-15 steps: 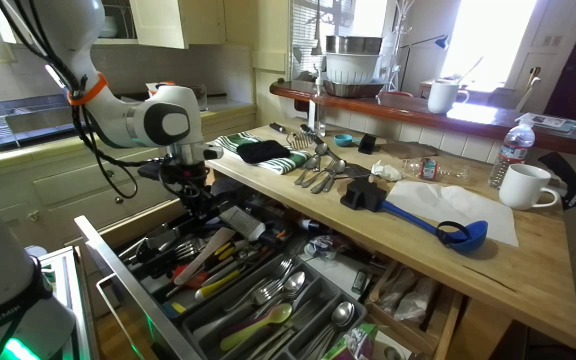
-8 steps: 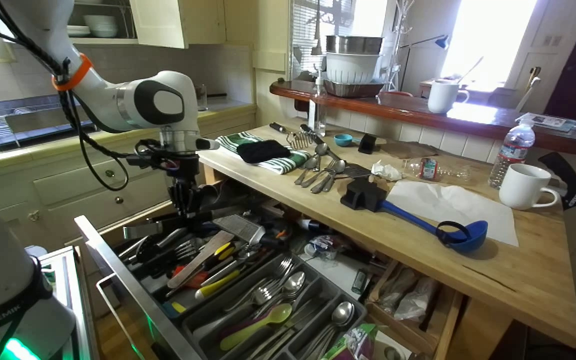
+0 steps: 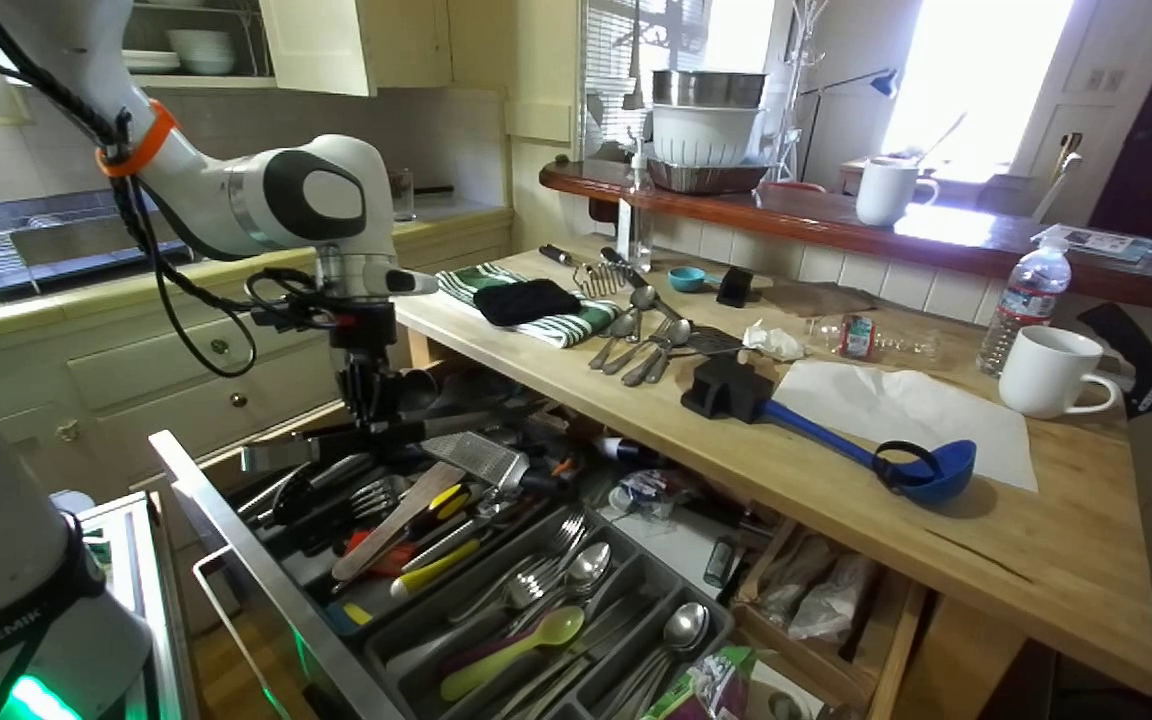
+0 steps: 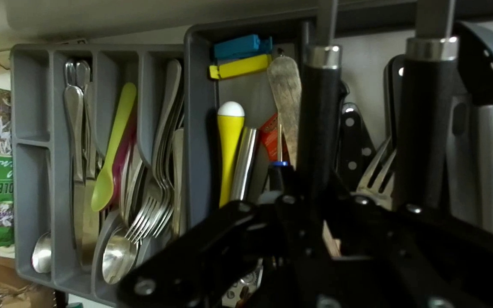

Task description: Pick up the tongs, then drop them

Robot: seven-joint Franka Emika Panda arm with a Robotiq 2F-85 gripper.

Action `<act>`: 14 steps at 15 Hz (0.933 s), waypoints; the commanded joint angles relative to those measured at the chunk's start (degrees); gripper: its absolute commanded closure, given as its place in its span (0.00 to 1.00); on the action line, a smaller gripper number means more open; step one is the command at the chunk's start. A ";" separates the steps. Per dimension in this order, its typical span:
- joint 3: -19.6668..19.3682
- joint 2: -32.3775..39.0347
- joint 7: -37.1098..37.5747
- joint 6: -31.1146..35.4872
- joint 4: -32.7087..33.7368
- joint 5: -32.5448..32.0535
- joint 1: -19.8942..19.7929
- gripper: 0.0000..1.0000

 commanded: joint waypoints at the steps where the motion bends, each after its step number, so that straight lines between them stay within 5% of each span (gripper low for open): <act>1: -0.35 -2.27 -1.09 4.40 -1.08 1.08 0.16 0.95; 9: -1.57 5.97 -13.02 20.43 -0.31 10.35 1.95 0.95; 14: -1.58 11.14 -20.32 24.82 -0.46 16.62 2.61 0.95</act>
